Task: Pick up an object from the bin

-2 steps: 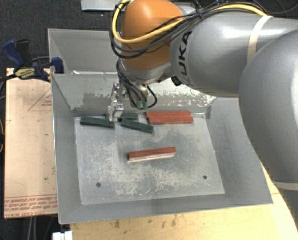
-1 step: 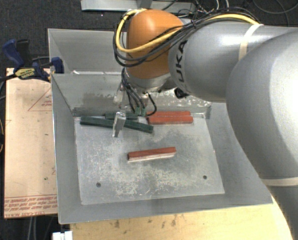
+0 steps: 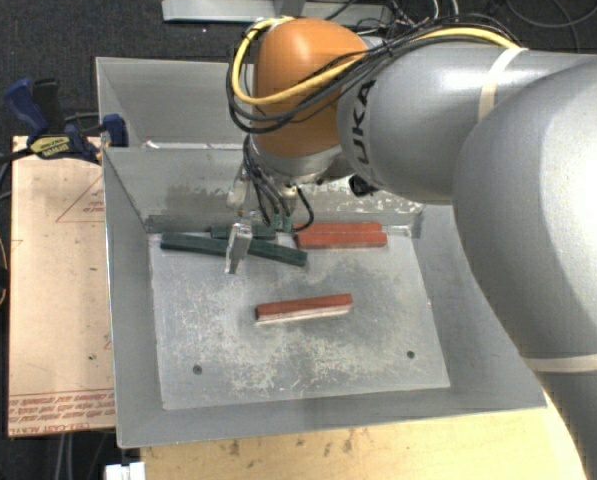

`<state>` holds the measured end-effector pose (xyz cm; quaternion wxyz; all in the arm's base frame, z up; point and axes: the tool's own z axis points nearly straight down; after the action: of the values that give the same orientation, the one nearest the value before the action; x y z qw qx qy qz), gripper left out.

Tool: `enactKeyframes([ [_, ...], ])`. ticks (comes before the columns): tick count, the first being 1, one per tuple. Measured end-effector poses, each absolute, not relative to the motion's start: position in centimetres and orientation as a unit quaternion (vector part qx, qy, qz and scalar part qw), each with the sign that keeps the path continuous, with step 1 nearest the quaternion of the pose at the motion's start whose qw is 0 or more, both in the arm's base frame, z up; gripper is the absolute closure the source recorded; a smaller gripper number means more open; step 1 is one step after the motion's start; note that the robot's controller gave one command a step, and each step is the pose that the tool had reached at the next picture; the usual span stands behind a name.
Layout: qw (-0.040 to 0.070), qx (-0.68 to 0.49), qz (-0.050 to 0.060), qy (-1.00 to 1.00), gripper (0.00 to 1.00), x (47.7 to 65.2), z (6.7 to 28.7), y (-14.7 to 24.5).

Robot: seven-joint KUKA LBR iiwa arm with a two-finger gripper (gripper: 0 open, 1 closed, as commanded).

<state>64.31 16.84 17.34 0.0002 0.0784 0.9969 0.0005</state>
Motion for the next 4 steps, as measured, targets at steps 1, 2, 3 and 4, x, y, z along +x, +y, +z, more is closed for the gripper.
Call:
enactKeyframes([
  [1, 0.014, 0.073, 0.006, 0.997, 1.0, 66.0, 8.5, 12.0],
  [2, 0.013, 0.073, 0.006, 0.997, 1.0, 65.9, 8.3, 12.0],
  [3, -0.002, 0.087, 0.0, 0.996, 1.0, 64.8, 12.6, 11.5],
  [4, 0.001, 0.081, 0.001, 0.997, 0.0, 65.4, 15.0, 11.0],
])
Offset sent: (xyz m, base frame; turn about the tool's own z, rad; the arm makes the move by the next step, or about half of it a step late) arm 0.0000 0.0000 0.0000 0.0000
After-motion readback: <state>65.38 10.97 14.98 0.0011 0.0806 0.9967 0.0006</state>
